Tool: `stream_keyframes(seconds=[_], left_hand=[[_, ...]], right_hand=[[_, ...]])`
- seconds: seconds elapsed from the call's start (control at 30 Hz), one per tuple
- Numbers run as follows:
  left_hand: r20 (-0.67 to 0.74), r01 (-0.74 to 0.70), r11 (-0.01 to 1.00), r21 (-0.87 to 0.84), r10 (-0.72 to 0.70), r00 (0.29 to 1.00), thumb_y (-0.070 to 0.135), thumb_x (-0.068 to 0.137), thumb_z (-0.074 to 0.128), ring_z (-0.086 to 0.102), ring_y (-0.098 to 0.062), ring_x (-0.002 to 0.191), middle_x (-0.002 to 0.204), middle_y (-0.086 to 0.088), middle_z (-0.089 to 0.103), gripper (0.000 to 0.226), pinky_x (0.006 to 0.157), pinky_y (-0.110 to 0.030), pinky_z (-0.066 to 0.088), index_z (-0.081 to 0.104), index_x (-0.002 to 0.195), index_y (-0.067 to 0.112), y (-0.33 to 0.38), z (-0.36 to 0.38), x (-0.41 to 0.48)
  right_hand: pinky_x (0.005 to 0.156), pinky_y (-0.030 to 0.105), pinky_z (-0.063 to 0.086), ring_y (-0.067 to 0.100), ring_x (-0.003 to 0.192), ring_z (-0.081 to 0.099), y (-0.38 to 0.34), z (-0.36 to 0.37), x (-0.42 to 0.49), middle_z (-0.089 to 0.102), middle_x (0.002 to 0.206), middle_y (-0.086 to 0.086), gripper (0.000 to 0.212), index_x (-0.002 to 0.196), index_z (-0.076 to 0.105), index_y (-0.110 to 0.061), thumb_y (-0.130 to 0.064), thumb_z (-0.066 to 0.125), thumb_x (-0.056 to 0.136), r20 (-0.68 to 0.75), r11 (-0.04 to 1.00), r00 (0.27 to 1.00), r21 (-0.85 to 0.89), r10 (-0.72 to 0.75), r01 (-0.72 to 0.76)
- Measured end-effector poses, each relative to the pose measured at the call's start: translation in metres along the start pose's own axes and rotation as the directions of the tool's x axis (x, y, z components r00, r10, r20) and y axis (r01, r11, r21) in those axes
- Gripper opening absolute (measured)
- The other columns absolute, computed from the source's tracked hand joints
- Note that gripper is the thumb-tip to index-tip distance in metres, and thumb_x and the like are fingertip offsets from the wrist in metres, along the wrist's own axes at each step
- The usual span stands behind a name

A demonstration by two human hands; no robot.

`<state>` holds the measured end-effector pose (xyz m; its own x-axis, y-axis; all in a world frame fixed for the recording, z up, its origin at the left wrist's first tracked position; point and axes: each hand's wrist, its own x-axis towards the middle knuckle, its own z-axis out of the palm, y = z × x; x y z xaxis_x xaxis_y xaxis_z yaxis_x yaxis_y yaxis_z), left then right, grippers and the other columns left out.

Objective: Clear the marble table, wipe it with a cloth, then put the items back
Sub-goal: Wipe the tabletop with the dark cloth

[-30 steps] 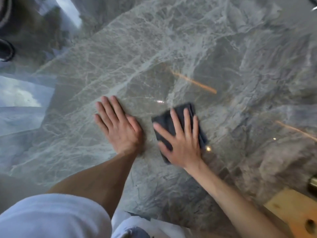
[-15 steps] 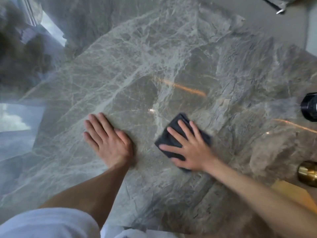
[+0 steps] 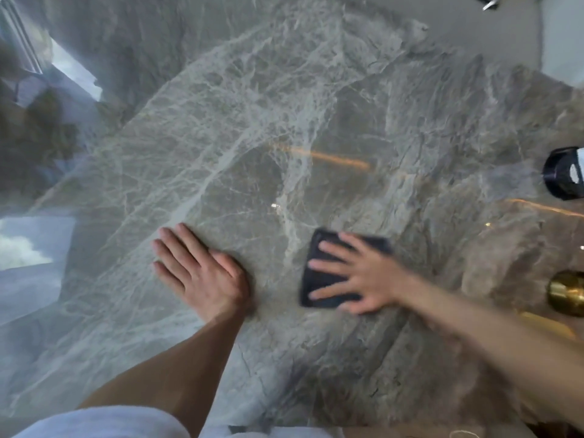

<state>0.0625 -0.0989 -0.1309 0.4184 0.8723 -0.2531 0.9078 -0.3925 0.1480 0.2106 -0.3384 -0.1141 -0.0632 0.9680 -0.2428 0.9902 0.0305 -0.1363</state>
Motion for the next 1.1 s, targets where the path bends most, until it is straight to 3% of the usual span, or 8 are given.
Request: stream_keyframes(seconds=[0.1,0.23,0.4,0.53,0.7,0.97,1.03,1.1], left_hand=[[0.001,0.013,1.0,0.005,-0.013,1.0,0.023,0.094,0.037,-0.001,-0.029,0.151,0.162,-0.012,0.002,0.07,0.122,-0.05,0.005,0.002,0.153,0.012,-0.001,0.001,0.002],[0.018,-0.007,1.0,-0.002,0.007,1.0,0.025,0.093,0.035,-0.003,-0.028,0.151,0.163,-0.011,-0.001,0.07,0.122,-0.049,0.003,0.001,0.153,0.013,0.0,0.001,0.001],[0.004,0.002,1.0,0.004,-0.002,1.0,0.026,0.094,0.033,0.0,-0.029,0.15,0.162,-0.012,0.003,0.068,0.121,-0.052,0.008,0.002,0.153,0.013,-0.001,0.0,0.001],[0.004,0.005,1.0,-0.012,-0.005,1.0,0.028,0.092,0.024,0.001,-0.031,0.15,0.162,-0.013,0.004,0.067,0.122,-0.052,0.007,0.003,0.153,0.012,0.001,-0.001,0.0],[0.006,0.009,1.0,-0.008,-0.009,1.0,0.027,0.09,0.027,0.0,-0.031,0.15,0.162,-0.013,0.003,0.069,0.122,-0.051,0.005,0.003,0.153,0.011,0.002,-0.002,0.001],[-0.002,0.009,1.0,0.01,-0.009,1.0,0.026,0.092,0.031,0.0,-0.03,0.15,0.162,-0.013,0.003,0.069,0.122,-0.051,0.005,0.003,0.153,0.012,0.001,-0.001,0.001],[0.001,0.012,1.0,0.016,-0.012,1.0,0.025,0.093,0.03,0.0,-0.031,0.15,0.162,-0.014,0.003,0.068,0.122,-0.051,0.005,0.003,0.153,0.011,0.001,-0.001,0.001],[0.006,0.018,1.0,0.022,-0.019,1.0,0.025,0.093,0.03,0.0,-0.031,0.15,0.162,-0.014,0.003,0.068,0.122,-0.051,0.005,0.002,0.153,0.011,0.002,0.0,0.002]], right_hand=[[0.114,0.064,0.02,0.035,0.149,0.015,0.099,-0.003,0.005,0.02,0.161,0.004,0.06,0.147,0.011,-0.052,-0.061,0.032,0.092,-0.077,0.906,0.905,-0.026,0.419,-0.422],[0.118,0.061,0.008,0.032,0.151,0.002,0.104,-0.032,0.109,0.009,0.164,0.003,0.06,0.149,0.009,-0.049,-0.061,0.027,0.093,-0.099,0.306,0.29,0.306,0.952,-0.902],[0.118,0.06,0.015,0.034,0.15,0.01,-0.045,-0.01,0.065,0.02,0.161,0.002,0.057,0.147,0.026,-0.048,-0.059,0.04,0.092,-0.052,0.936,0.938,0.101,0.343,-0.337],[0.116,0.061,0.017,0.025,0.15,0.01,0.024,0.009,-0.024,0.01,0.162,-0.004,0.059,0.147,0.02,-0.051,-0.061,0.037,0.091,0.004,0.988,0.988,-0.023,0.155,-0.155],[0.116,0.062,0.014,0.033,0.149,0.012,0.121,-0.028,0.068,0.016,0.162,0.005,0.058,0.148,0.017,-0.049,-0.061,0.026,0.092,-0.091,0.139,0.115,0.334,0.989,-0.932],[0.117,0.054,0.022,0.028,0.149,0.02,-0.048,-0.002,0.031,0.027,0.159,0.001,0.056,0.147,0.027,-0.046,-0.051,0.041,0.093,-0.062,0.92,0.924,0.143,0.376,-0.365],[0.114,0.058,0.025,0.032,0.145,0.026,-0.002,0.007,-0.018,0.031,0.157,0.005,0.06,0.149,0.02,-0.045,-0.048,0.04,0.092,-0.041,0.924,0.925,0.065,0.379,-0.376],[0.113,0.06,0.024,0.036,0.144,0.025,0.061,0.011,-0.033,0.03,0.156,0.012,0.056,0.149,0.019,-0.042,-0.047,0.033,0.095,-0.103,0.649,0.641,0.111,0.761,-0.753]])
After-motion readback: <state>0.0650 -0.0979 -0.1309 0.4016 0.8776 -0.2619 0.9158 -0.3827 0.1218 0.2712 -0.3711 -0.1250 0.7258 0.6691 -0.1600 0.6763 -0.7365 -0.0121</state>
